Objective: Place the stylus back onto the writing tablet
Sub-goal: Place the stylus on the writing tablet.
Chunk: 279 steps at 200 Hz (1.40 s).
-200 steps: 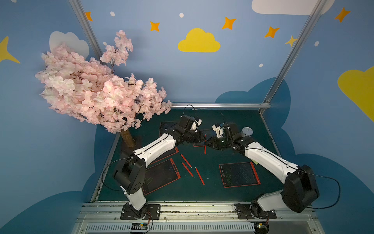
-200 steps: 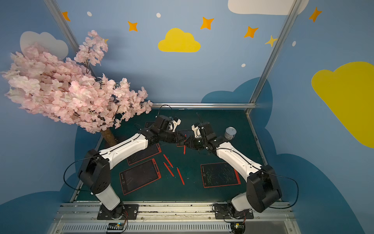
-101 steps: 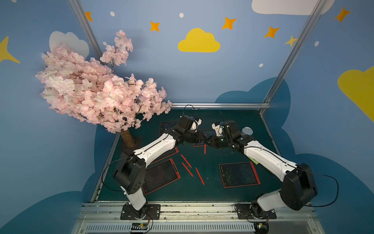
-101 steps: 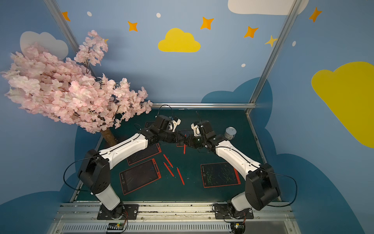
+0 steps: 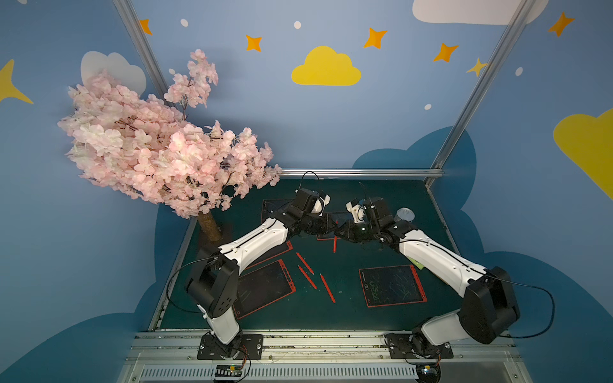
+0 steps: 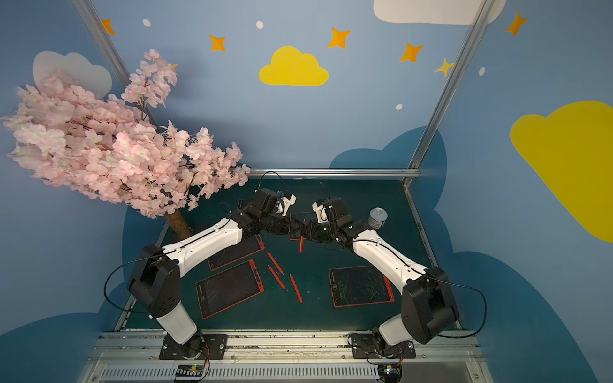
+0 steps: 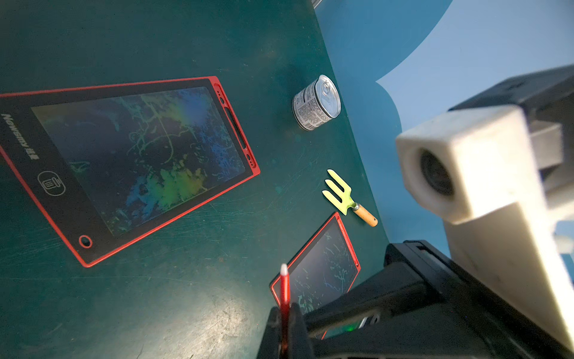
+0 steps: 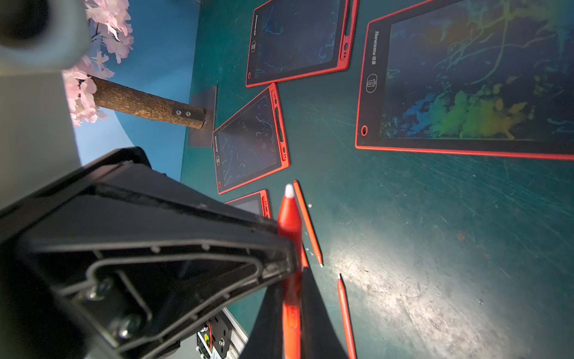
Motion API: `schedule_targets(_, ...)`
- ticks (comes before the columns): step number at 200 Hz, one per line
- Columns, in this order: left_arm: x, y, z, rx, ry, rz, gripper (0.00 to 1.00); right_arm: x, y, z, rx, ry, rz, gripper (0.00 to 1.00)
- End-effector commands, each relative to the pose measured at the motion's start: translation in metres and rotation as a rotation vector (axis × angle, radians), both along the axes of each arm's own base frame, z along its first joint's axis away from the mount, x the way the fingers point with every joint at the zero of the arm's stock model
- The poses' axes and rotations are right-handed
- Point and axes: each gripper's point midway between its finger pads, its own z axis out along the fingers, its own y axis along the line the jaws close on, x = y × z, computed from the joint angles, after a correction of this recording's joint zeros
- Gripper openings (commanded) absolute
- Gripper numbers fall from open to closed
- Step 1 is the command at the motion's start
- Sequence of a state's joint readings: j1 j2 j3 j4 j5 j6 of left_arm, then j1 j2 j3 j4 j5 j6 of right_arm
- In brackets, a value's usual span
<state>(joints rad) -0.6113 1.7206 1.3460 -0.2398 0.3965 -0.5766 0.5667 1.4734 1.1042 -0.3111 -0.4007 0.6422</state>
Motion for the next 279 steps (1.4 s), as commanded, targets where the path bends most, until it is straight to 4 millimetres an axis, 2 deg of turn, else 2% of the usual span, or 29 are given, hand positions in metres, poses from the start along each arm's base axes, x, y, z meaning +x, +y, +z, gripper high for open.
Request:
schedule_targets(1,-0.006,-0.001,0.014,-0.029,-0.011,-0.02,0.06,0.004,-0.001,0.001,-0.032,-0.017,-0.001,0.07)
schedule_targets(25,-0.005,-0.001,0.016,-0.037,-0.012,-0.022,0.16,0.002,-0.004,0.001,-0.044,-0.02,0.004,0.06)
schedule_targets(48,-0.001,0.005,0.022,-0.04,-0.032,-0.012,0.31,0.001,-0.01,-0.001,-0.045,-0.013,0.009,0.06)
schedule_targets(91,-0.004,0.012,0.045,0.0,-0.19,-0.085,0.59,0.0,-0.038,-0.002,-0.061,-0.009,0.018,0.06)
schedule_targets(111,-0.018,0.012,0.049,0.014,-0.252,-0.187,0.78,0.003,-0.058,-0.003,-0.078,-0.011,0.015,0.06)
schedule_targets(128,-0.034,0.006,0.049,0.067,-0.345,-0.281,0.99,0.008,-0.076,-0.005,-0.119,-0.03,0.012,0.06)
schedule_targets(150,-0.045,-0.004,0.041,0.149,-0.468,-0.318,0.99,0.021,-0.096,-0.012,-0.175,-0.056,0.01,0.07)
schedule_targets(180,-0.059,-0.016,0.039,0.155,-0.487,-0.34,0.99,0.042,-0.115,-0.021,-0.249,-0.023,0.034,0.07)
schedule_targets(198,-0.065,-0.018,0.04,0.181,-0.518,-0.335,0.99,0.056,-0.118,-0.032,-0.31,-0.001,0.076,0.07)
schedule_targets(238,-0.064,-0.012,0.04,0.246,-0.566,-0.299,0.99,0.094,-0.122,-0.063,-0.399,0.019,0.075,0.07)
schedule_targets(279,-0.068,-0.015,0.043,0.226,-0.564,-0.31,0.99,0.125,-0.128,-0.082,-0.468,0.026,0.039,0.05)
